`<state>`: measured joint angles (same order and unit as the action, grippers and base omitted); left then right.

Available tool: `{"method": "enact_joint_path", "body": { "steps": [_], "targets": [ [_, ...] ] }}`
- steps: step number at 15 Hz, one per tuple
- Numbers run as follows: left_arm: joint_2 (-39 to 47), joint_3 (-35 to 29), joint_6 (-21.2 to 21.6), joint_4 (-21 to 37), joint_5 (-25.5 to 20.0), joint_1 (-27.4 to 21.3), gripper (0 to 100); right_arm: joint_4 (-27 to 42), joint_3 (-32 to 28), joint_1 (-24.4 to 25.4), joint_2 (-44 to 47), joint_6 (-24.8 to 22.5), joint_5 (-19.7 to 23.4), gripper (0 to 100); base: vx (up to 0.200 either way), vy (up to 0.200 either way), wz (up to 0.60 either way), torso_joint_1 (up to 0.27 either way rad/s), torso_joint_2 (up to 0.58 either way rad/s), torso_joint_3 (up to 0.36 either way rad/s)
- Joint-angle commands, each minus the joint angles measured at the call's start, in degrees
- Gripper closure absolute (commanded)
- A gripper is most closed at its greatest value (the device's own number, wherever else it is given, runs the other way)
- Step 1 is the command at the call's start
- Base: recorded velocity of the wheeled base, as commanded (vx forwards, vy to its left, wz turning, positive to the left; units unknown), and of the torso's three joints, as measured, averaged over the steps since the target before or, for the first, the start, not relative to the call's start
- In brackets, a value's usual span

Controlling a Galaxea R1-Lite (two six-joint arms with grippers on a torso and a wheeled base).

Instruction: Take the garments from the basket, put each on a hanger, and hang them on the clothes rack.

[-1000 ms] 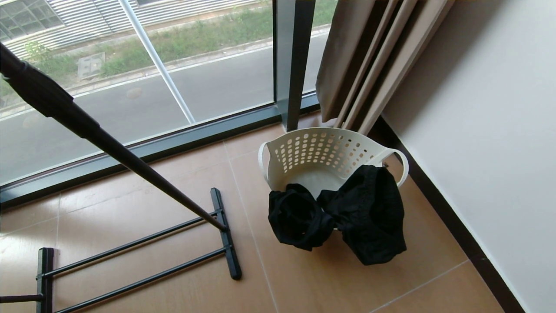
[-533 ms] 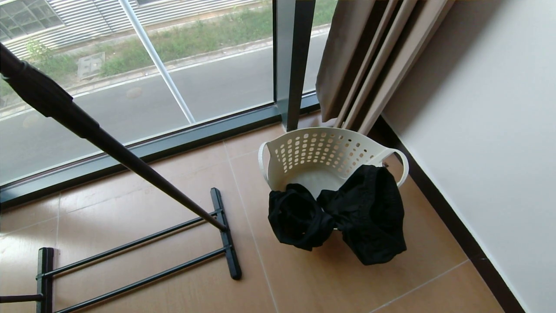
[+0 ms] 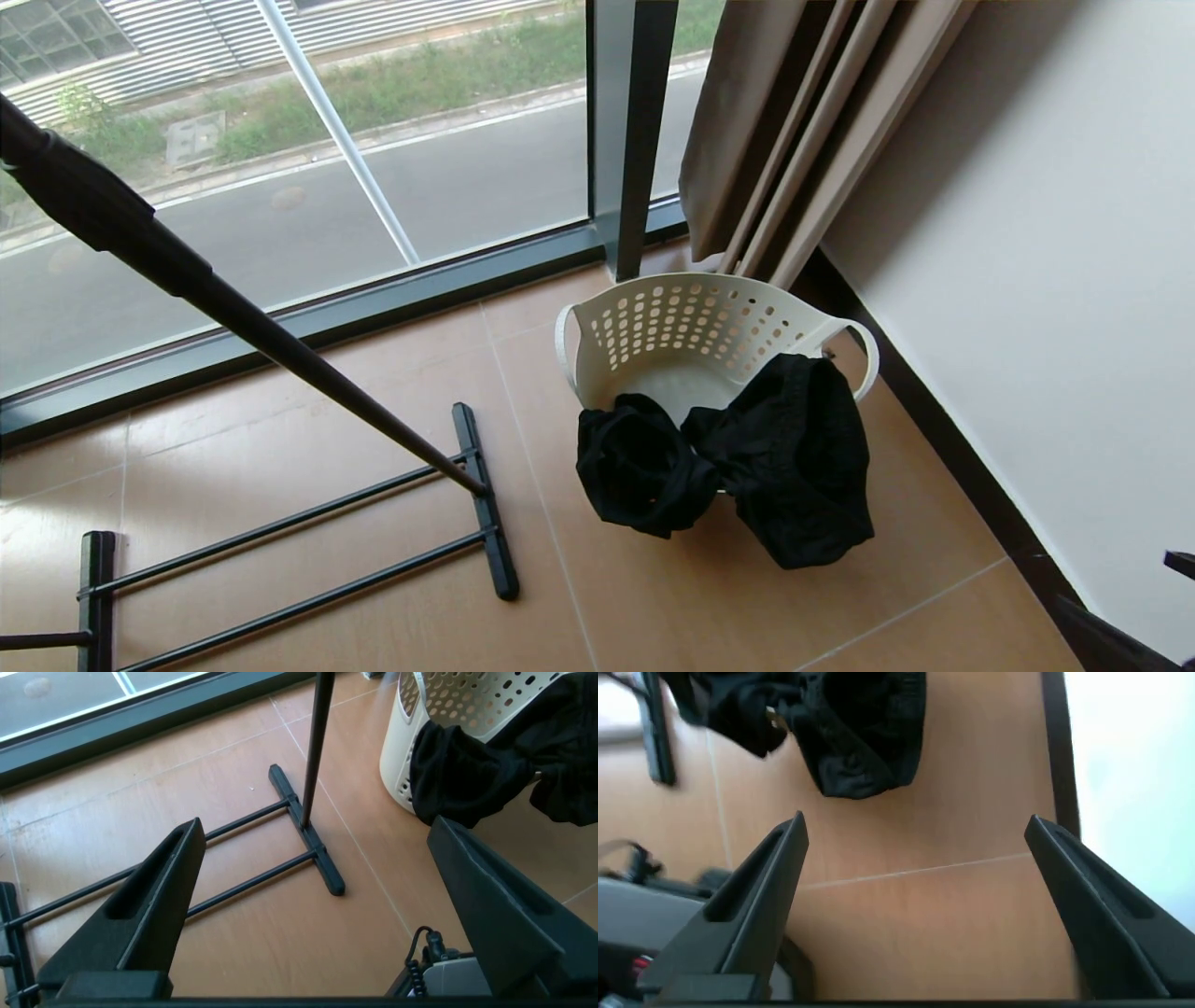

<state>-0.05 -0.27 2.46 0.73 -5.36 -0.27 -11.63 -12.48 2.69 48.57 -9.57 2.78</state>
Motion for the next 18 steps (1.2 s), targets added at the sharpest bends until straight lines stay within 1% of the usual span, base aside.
{"method": "enact_joint_path", "body": {
  "steps": [1, 2, 3, 4, 5, 7, 8, 9, 10, 11, 13, 14, 15, 17, 18],
  "targets": [
    [0.0, 0.0, 0.0, 0.0, 0.0, 0.0, 0, -3.8, -7.6, 0.6, 17.7, -6.7, 2.2, 0, 0.0, 0.0, 0.0, 0.0, 0.0, 0.0],
    [0.0, 0.0, 0.1, 0.1, 0.0, 0.0, 0, -5.1, -11.3, 0.6, 23.2, -10.5, 6.4, 0, 0.0, 0.0, 0.0, 0.0, 0.0, 0.0],
    [0.0, 0.0, 0.0, 0.0, 0.0, 0.0, 0, -5.2, -15.9, 0.6, 27.9, -16.0, 7.2, 0, 0.0, 0.0, 0.0, 0.0, 0.0, 0.0],
    [0.0, 0.0, 0.0, 0.1, 0.0, 0.0, 0, -5.2, -17.5, 0.6, 29.3, -18.2, 7.2, 0, 0.0, 0.0, 0.0, 0.0, 0.0, 0.0],
    [0.0, 0.0, 0.0, 0.1, -0.1, 0.0, 0, -5.1, -22.5, 0.6, 33.5, -23.2, 7.3, 0, 0.0, 0.0, 0.0, 0.0, 0.0, 0.0],
    [0.0, 0.0, 0.1, 0.1, -0.1, 0.0, 0, -5.1, -26.5, 0.6, 37.0, -29.1, 7.2, 0, 0.0, 0.0, 0.0, 0.0, 0.0, 0.0],
    [0.0, 0.0, 0.1, 0.1, -0.1, 0.0, 0, -5.0, -28.6, 0.6, 39.8, -34.8, 6.9, 0, 0.0, 0.0, 0.0, 0.0, 0.0, 0.0],
    [0.0, 0.0, 0.0, 0.0, -0.1, 0.0, 0, -5.0, -29.1, 0.6, 40.3, -36.0, 6.9, 0, 0.0, 0.0, 0.0, 0.0, 0.0, 0.0],
    [0.0, 0.0, 0.0, 0.0, -0.1, 0.0, 0, -5.0, -31.6, 0.8, 43.7, -42.6, 5.4, 0, 0.0, 0.0, 0.0, 0.0, 0.0, 0.0],
    [0.0, 0.0, 0.0, 0.0, -0.1, 0.0, 0, -5.1, -33.2, 1.9, 46.3, -46.2, 2.7, 0, 0.0, 0.0, 0.0, 0.0, 0.0, 0.0],
    [0.0, 0.0, 0.0, 0.1, -0.1, 0.0, 0, -5.1, -35.2, 3.5, 49.5, -46.9, 0.1, 0, 0.0, 0.0, 0.0, 0.0, 0.0, 0.0],
    [0.0, 0.0, 0.0, 0.0, -0.1, 0.0, 0, -5.2, -37.2, 4.7, 52.2, -48.4, -2.8, 0, 0.0, 0.0, 0.0, 0.0, 0.0, 0.0],
    [0.0, 0.0, 0.0, 0.1, -0.2, 0.0, 0, -5.2, -38.3, 5.2, 53.8, -49.3, -4.7, 0, 0.0, 0.0, 0.0, 0.0, 0.0, 0.0],
    [0.0, 0.0, 0.0, 0.1, -0.2, 0.0, 0, -6.8, -41.7, 6.8, 58.2, -49.6, -7.3, 0, 0.0, 0.0, 0.0, 0.0, 0.0, 0.0],
    [0.0, 0.0, 0.0, 0.0, -0.2, 0.0, 0, -7.7, -42.5, 7.0, 59.6, -49.8, -8.1, 0, 0.0, 0.0, 0.0, 0.0, 0.0, 0.0]
  ]
}}
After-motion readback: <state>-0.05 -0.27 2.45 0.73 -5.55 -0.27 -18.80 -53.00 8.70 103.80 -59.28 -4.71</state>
